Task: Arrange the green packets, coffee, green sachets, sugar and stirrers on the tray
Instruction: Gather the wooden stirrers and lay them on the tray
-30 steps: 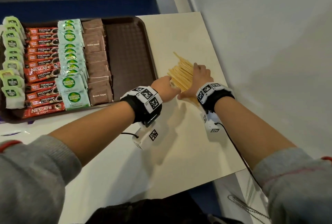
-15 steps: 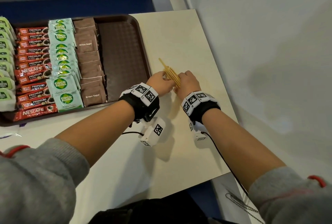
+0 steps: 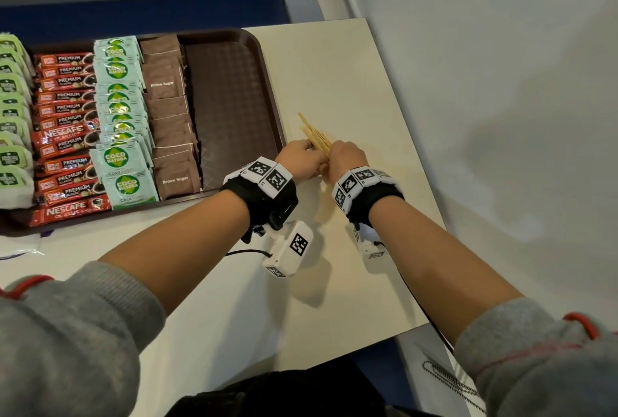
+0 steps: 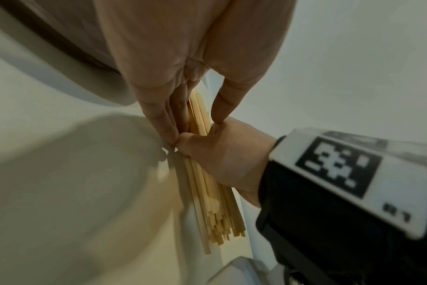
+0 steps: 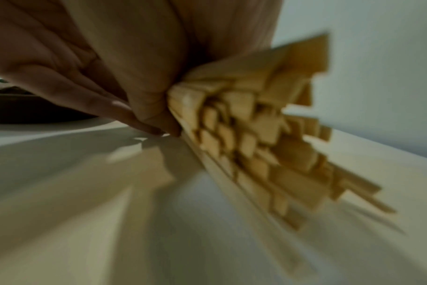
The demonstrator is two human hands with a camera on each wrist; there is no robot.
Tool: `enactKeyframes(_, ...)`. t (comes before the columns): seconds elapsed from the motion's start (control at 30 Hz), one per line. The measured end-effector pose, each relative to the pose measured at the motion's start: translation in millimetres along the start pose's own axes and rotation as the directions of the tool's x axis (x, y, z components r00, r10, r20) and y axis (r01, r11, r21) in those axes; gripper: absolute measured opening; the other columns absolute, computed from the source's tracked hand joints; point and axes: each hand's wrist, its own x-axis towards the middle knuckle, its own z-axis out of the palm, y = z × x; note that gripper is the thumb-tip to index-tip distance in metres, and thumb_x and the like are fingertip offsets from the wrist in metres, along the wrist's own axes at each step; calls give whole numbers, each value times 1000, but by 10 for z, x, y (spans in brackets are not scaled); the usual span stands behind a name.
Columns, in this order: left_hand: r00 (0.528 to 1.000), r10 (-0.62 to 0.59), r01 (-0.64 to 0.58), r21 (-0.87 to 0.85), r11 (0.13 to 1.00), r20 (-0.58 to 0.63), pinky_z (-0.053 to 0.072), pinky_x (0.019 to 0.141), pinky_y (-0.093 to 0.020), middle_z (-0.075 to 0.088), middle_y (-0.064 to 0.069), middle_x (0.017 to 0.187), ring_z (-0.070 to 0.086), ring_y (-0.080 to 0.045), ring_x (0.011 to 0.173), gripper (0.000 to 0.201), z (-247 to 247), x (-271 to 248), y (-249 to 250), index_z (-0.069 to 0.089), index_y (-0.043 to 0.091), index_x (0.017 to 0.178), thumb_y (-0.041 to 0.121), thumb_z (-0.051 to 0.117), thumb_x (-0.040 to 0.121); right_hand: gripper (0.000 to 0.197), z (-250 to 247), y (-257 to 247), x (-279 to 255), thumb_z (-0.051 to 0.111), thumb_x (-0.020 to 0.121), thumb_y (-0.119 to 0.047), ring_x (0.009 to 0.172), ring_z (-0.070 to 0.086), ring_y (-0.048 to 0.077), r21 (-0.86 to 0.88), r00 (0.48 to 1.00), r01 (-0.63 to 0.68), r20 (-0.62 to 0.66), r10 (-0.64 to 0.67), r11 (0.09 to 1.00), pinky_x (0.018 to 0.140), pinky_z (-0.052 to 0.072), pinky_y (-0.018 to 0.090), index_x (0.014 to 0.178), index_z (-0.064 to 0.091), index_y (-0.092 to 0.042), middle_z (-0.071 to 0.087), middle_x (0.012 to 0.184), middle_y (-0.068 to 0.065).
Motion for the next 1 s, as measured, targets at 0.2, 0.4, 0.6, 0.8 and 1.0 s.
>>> enactKeyframes(0.2, 1000, -21, 21, -98, 995, 0, 50, 93, -43, 64, -24, 93, 57, -27, 80, 25, -17, 9, 7, 63, -10, 105, 1, 59, 82, 14, 82, 56, -1, 53, 93, -16, 112, 50, 34, 32, 1000, 24, -13, -24, 999, 80, 39, 35, 90, 50, -2, 51, 121, 21)
enactKeyframes(0.4, 997, -30, 41, -187, 982, 66, 47, 87, -37, 57, -20, 84, 51, -28, 80, 6, -3, -8, 58, 61, 0, 80, -4, 58, 83, 23, 55, 66, 10, 47, 94, -7, 105, 56, 36, 70, 999, 34, -28, -32, 997, 71, 35, 32, 114, 48, 3, 56, 116, 21)
enactKeyframes(0.6, 999, -21, 27, -155, 988, 40, 48, 78, -36, 55, -19, 84, 48, -26, 75, 2, 8, -20, 60, 59, 1, 83, 2, 59, 84, 21, 47, 42, -17, 49, 91, -4, 101, 58, 36, 124, 1000, 19, -8, -18, 992, 70, 38, 32, 111, 50, 3, 59, 112, 22)
enactKeyframes(0.8, 1000, 16, -16, -55, 998, -9, 54, 89, -35, 64, -13, 98, 55, -12, 64, 57, -34, -17, 43, 41, 5, 134, 17, 67, 85, 26, -87, 122, 27, 50, 96, -20, 100, 59, 34, 136, 999, -22, 34, 17, 990, 68, 38, 30, 108, 54, 3, 61, 111, 19)
enactKeyframes(1.0, 999, 11, -8, -91, 996, 39, 51, 75, -26, 63, -5, 101, 58, -15, 78, 82, -55, -102, 136, 52, 2, 126, 58, 71, 69, 23, -230, -28, 24, 46, 92, -15, 91, 62, 30, 366, 999, 42, -13, -40, 930, 73, 47, 34, 110, 53, -2, 65, 105, 15)
